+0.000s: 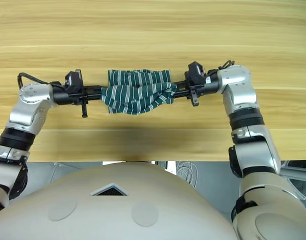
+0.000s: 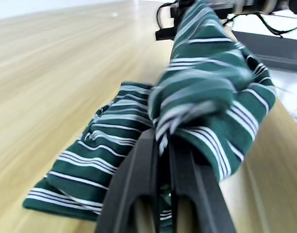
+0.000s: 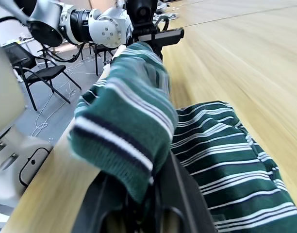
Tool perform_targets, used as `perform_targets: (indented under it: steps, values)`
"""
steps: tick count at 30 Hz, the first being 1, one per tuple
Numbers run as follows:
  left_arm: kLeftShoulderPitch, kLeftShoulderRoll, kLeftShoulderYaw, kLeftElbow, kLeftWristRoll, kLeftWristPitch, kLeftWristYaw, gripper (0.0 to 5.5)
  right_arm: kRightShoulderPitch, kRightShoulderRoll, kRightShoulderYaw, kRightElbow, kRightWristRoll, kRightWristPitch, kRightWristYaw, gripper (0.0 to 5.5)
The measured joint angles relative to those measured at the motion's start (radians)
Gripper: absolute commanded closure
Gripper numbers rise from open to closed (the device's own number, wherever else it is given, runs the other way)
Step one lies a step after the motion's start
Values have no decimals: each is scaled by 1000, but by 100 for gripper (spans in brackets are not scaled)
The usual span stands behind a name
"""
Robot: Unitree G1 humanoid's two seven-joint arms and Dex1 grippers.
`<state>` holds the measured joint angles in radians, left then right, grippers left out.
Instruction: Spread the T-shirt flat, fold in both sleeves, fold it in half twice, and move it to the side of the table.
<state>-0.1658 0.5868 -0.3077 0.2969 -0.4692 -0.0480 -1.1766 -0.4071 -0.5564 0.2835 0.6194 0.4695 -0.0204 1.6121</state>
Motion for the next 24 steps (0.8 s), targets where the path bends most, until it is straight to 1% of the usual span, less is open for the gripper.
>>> perform_targets:
  steps: [3,6,11,12,15,18,19,24]
  values:
    - [-69,-65,18,119,38,20,11,550,-96,52,15,189,-57,-3,0,524]
    - [-116,-125,23,245,102,12,30,550,-148,100,13,355,-140,-45,-4,524]
    - [-123,-195,37,374,181,-65,57,550,-181,148,-5,523,-261,-126,-65,524]
    - [-123,-197,40,380,195,-75,58,550,-182,152,-6,544,-279,-144,-75,488]
    - [-124,-209,48,405,209,-104,67,550,-190,166,-25,577,-314,-178,-85,445]
    - [-124,-214,58,409,237,-128,75,550,-191,174,-51,599,-324,-179,-84,388]
    - [-123,-216,62,409,240,-128,75,520,-191,174,-64,608,-331,-179,-84,374]
    - [-106,-217,88,390,245,-110,81,454,-206,175,-149,623,-324,-140,-78,296]
